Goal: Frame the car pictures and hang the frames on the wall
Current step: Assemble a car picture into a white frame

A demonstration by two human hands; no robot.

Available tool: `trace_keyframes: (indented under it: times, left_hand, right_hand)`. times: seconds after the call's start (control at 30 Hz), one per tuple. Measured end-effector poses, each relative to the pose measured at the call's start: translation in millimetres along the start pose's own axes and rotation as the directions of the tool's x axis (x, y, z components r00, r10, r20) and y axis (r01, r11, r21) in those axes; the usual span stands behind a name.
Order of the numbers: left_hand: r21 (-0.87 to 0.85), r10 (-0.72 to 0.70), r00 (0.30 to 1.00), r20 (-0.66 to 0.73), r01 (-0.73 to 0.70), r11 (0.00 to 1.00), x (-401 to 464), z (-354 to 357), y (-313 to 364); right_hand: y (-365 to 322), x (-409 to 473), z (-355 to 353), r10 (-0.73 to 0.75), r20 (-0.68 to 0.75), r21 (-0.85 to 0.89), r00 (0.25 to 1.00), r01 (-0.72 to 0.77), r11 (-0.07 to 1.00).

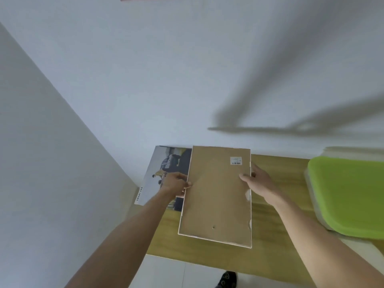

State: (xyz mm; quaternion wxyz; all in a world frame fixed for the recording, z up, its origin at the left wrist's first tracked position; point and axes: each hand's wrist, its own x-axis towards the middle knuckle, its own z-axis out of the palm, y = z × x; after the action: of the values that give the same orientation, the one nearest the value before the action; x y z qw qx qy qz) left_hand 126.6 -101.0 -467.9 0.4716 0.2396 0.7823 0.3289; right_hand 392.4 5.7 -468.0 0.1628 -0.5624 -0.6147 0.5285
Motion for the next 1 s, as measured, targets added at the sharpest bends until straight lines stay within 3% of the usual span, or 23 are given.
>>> trace_keyframes:
  times: [0.17, 0.4, 0.63, 0.83, 1.0]
  left_hand:
    - [0.09, -0.05, 0.991, -0.127, 0.061, 0.994, 29.9, 20.1, -15.1]
    - [0.253, -0.027, 0.97, -0.24, 0.09, 0.963, 58.5, 36.4, -37.5]
    - [0.373, 0.087, 0.962, -0.26, 0.017, 0.928, 55.0, 45.7, -38.8]
    - [0.4, 0.157, 0.964, -0.217, -0.059, 0.915, 53.8, 49.8, -42.9]
    - [0.606, 0.281, 0.953, -0.117, -0.155, 0.78, 46.0, 51.8, -51.7]
  right_hand:
    - [26.2, 21.2, 22.5, 0.11, 0.002, -0.156, 0.994, -0.109, 0.982]
    - [49.1, 44.4, 49.8, 0.145, -0.015, -0.219, 0.989, -0.145, 0.965]
    - [55.1, 54.6, 61.6, 0.202, -0.048, -0.237, 0.978, -0.208, 0.949]
    - [55.3, 40.6, 62.1, 0.148, -0.091, -0.234, 0.985, -0.166, 0.958]
    - [65.8, 3.5, 73.8, 0.046, -0.2, -0.492, 0.979, -0.141, 0.859]
